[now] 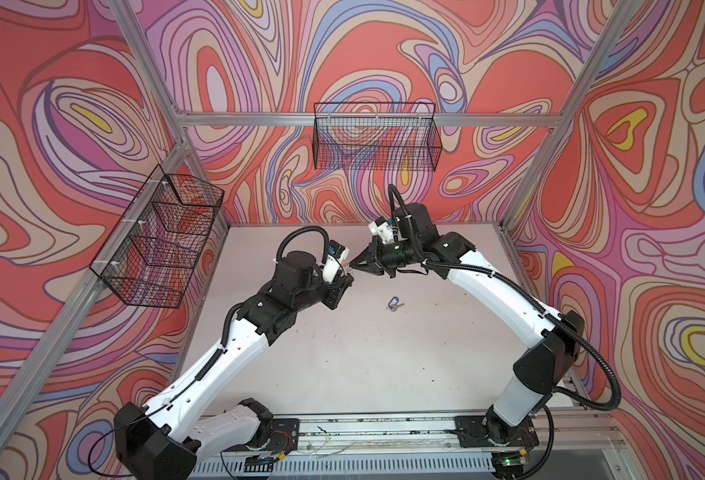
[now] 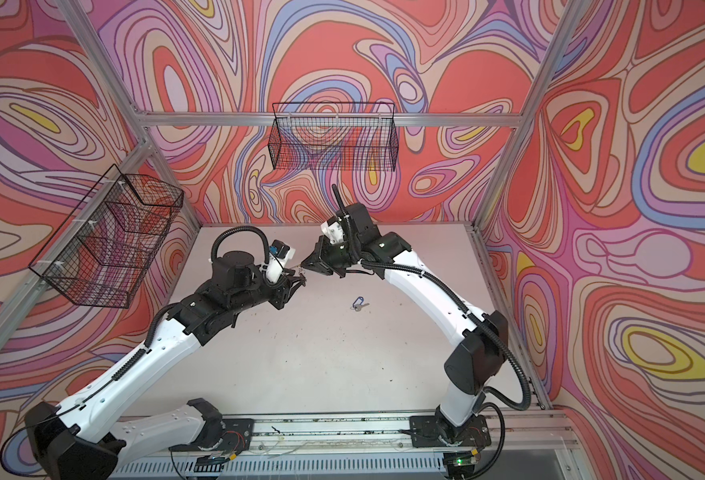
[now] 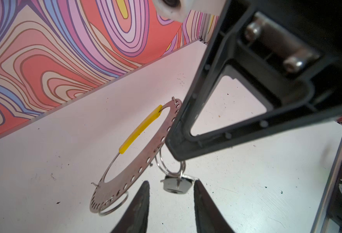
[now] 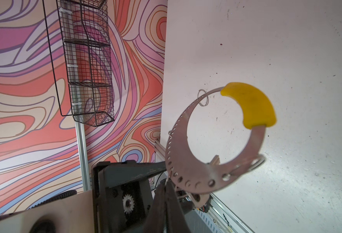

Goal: Put the keys on the keyring

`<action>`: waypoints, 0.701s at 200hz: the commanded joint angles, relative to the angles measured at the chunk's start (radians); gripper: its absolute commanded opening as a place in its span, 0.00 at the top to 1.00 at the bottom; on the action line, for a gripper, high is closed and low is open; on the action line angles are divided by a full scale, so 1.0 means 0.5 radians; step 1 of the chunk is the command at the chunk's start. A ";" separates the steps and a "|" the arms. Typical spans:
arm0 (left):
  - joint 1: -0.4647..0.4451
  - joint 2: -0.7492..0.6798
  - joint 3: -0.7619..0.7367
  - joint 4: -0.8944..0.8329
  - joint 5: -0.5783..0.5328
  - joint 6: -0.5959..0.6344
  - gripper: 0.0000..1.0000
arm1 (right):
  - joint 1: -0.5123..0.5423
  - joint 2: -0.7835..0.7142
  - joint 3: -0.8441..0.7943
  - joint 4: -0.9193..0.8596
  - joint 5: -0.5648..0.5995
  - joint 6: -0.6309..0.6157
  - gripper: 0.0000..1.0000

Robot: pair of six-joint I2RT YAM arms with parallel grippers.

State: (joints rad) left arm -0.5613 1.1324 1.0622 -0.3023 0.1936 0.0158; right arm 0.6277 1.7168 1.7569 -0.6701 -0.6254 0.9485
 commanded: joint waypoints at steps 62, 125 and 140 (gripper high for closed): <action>0.009 0.011 0.091 0.092 -0.078 0.060 0.69 | -0.001 -0.010 -0.004 0.082 -0.041 0.034 1.00; 0.009 0.024 0.116 0.147 -0.079 0.032 0.73 | -0.001 -0.014 -0.034 0.084 -0.056 0.038 1.00; 0.007 0.021 0.119 0.143 -0.063 0.037 0.74 | -0.001 -0.013 -0.046 0.088 -0.062 0.046 1.00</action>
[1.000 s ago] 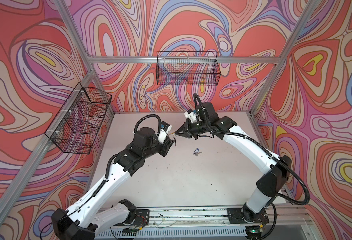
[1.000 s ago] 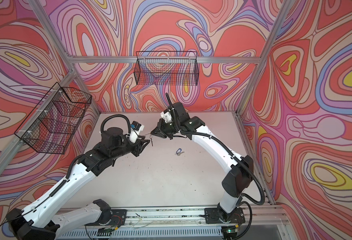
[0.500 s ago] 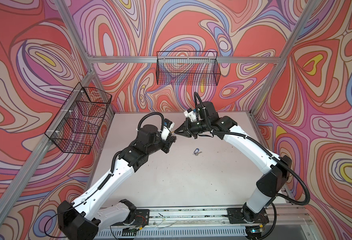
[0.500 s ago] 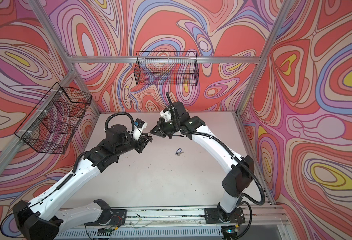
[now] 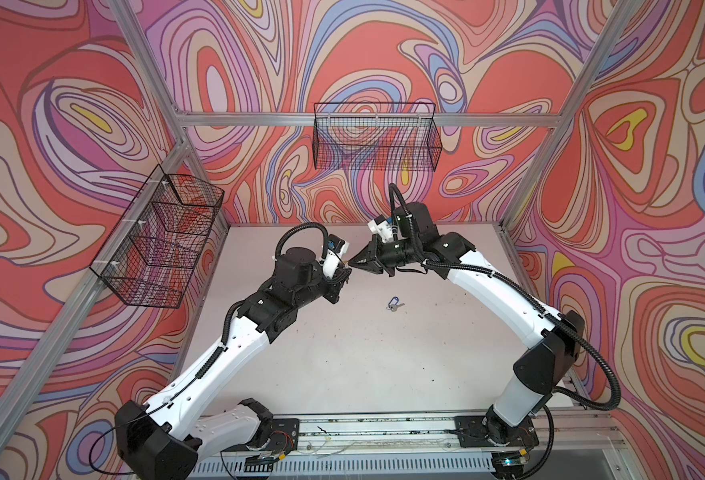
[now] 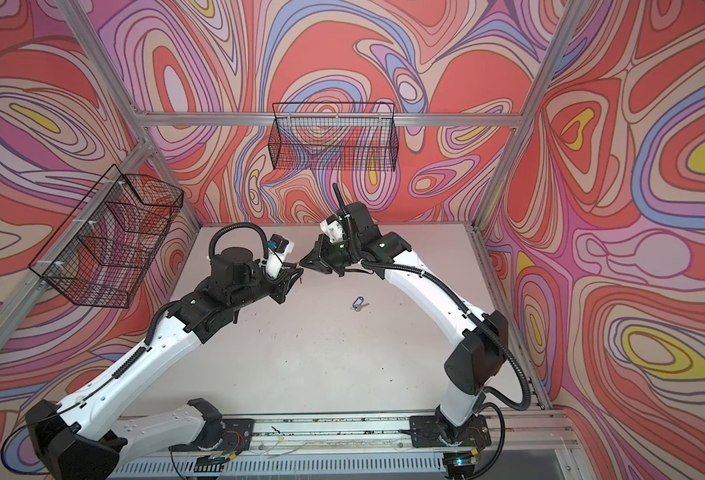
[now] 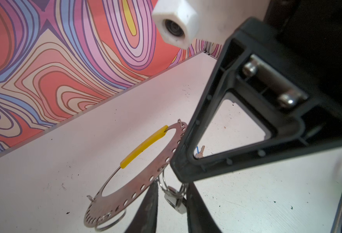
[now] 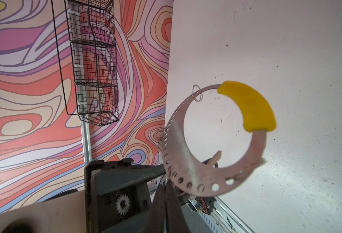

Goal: Put the keys on the keyring

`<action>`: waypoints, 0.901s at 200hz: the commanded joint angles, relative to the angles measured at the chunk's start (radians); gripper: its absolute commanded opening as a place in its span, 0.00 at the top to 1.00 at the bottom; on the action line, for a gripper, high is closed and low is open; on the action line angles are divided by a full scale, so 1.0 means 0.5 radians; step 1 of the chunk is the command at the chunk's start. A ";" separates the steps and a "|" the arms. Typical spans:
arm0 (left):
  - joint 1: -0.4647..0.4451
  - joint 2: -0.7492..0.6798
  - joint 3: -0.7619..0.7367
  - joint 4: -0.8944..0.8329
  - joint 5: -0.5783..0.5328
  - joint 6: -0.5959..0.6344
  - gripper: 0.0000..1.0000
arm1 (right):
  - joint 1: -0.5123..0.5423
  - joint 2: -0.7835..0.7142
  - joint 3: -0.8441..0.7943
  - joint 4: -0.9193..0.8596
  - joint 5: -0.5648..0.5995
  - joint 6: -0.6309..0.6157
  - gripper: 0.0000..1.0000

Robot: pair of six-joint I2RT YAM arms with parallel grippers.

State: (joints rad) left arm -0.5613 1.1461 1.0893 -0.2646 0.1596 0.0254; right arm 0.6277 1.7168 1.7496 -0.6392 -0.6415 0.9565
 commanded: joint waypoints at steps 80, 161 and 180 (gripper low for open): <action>-0.028 0.027 0.119 0.017 -0.006 0.116 0.78 | -0.001 0.009 -0.061 0.089 -0.129 0.111 1.00; -0.079 0.049 0.135 0.026 -0.163 0.175 0.89 | -0.001 0.017 -0.078 0.126 -0.205 0.154 1.00; -0.088 0.052 0.138 0.031 -0.209 0.182 0.92 | -0.001 0.018 -0.077 0.110 -0.215 0.152 1.00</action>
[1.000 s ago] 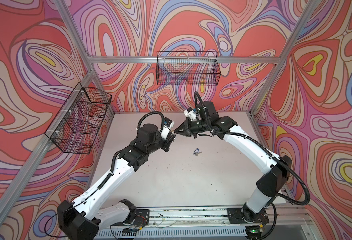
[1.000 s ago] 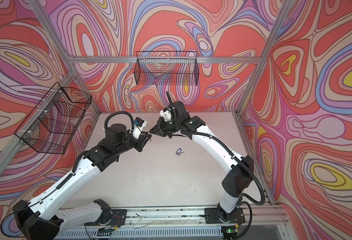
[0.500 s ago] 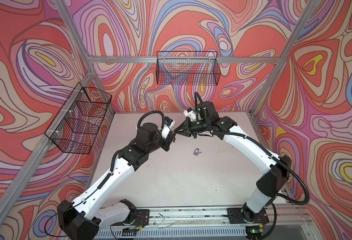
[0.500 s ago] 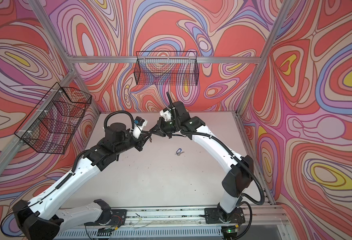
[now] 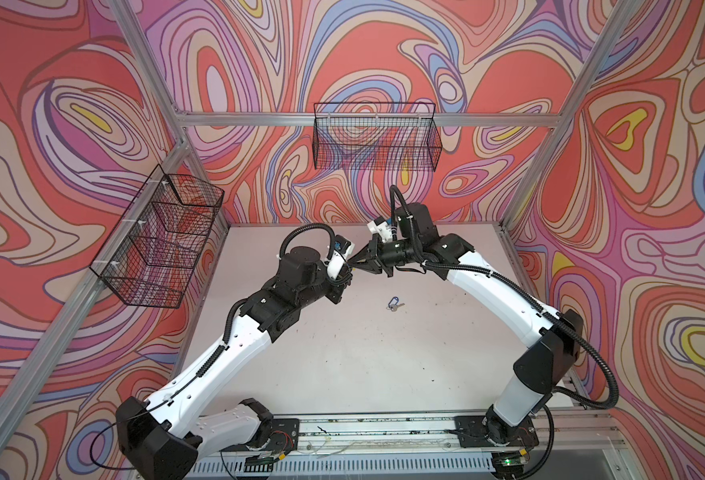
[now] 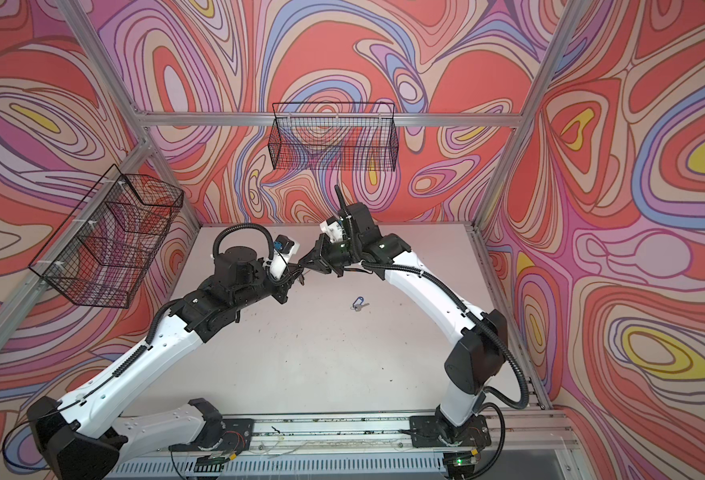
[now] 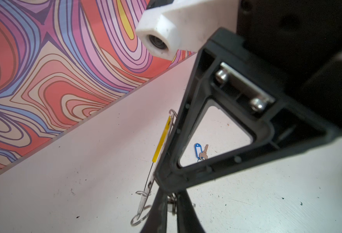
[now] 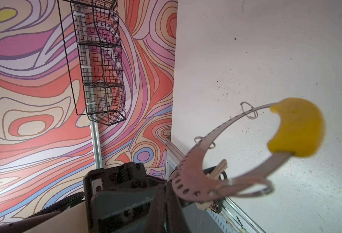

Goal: Put the keys on the keyring

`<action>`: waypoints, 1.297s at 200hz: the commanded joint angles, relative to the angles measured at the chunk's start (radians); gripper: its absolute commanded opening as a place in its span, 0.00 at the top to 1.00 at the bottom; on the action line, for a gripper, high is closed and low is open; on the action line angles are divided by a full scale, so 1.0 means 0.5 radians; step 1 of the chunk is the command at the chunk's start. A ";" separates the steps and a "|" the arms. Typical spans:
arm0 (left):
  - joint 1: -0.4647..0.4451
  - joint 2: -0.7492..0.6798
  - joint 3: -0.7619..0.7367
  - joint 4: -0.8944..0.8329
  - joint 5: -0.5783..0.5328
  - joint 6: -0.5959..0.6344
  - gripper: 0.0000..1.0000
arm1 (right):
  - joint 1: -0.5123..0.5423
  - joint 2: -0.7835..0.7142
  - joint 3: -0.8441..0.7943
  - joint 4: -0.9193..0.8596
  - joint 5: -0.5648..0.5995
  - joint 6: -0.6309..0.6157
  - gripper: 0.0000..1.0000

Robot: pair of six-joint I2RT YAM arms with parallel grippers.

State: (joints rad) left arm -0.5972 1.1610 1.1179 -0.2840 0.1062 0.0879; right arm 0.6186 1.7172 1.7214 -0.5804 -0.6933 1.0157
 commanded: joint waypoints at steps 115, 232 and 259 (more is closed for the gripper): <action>-0.024 -0.042 0.056 -0.030 0.026 0.015 1.00 | -0.077 -0.058 0.071 -0.053 -0.213 -0.199 0.61; 0.181 -0.069 0.208 -0.724 0.932 -0.127 1.00 | 0.204 0.052 0.828 -1.200 0.642 -1.924 0.42; 0.229 -0.015 0.335 -0.966 1.020 0.004 1.00 | 0.285 0.062 0.675 -1.164 0.659 -2.042 0.36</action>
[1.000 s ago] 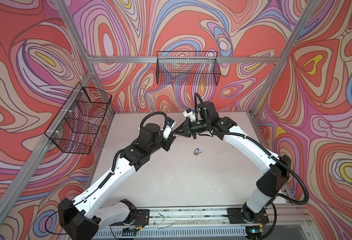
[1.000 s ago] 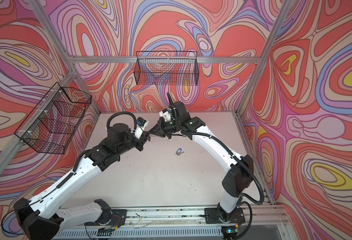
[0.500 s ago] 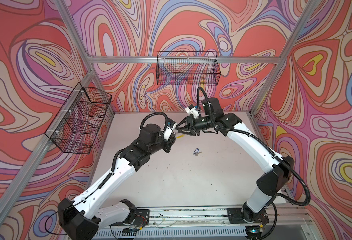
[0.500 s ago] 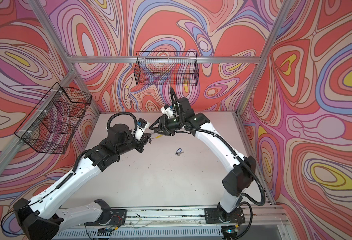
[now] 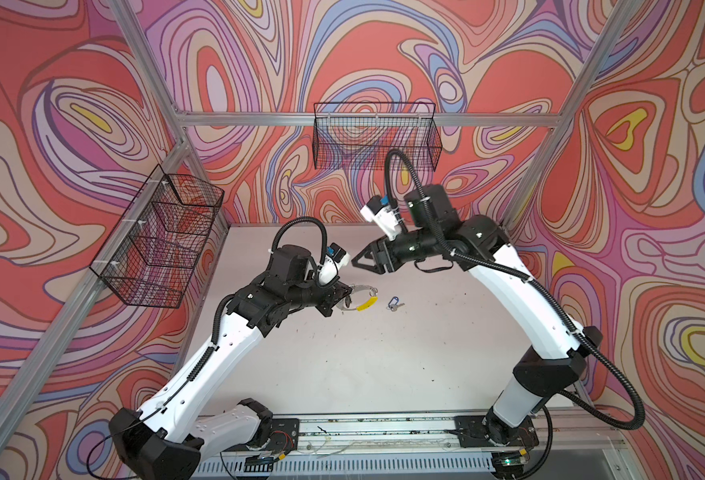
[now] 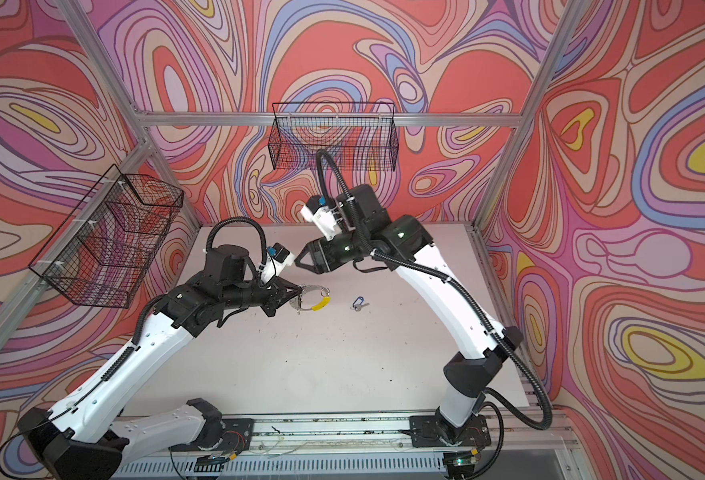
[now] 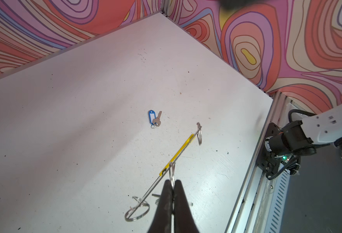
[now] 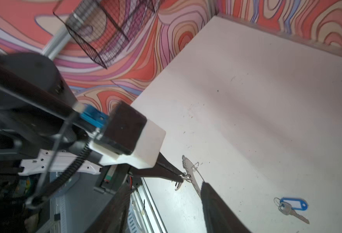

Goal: Put the keys on the keyring

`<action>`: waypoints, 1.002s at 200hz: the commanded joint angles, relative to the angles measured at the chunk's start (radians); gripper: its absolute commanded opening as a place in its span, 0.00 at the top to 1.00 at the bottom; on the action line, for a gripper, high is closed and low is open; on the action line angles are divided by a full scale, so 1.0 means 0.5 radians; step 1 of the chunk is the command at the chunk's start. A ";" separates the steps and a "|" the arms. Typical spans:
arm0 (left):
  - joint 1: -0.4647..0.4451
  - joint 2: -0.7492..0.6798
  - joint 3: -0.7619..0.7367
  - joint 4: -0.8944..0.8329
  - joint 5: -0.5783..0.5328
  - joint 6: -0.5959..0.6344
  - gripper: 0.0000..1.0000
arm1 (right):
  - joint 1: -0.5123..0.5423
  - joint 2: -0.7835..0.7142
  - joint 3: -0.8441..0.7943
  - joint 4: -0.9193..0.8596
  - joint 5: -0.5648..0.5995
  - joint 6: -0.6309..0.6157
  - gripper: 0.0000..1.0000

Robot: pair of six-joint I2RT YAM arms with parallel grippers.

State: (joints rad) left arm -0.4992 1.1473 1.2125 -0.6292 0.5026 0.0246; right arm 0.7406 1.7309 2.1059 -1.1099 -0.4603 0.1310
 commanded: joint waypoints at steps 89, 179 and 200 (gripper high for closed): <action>0.082 0.054 0.183 -0.315 0.238 0.120 1.00 | 0.044 -0.130 -0.580 0.104 0.025 -0.337 0.43; 0.090 0.052 0.179 -0.247 0.318 -0.031 1.00 | 0.061 -0.155 -0.664 0.227 -0.085 -0.332 0.78; 0.090 0.040 0.166 -0.221 0.328 -0.088 1.00 | 0.076 -0.152 -0.694 0.230 -0.077 -0.338 0.77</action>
State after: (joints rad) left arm -0.4625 1.1858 1.2873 -0.7666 0.6327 0.0177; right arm 0.7650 1.6695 1.7786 -1.0000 -0.4873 -0.0109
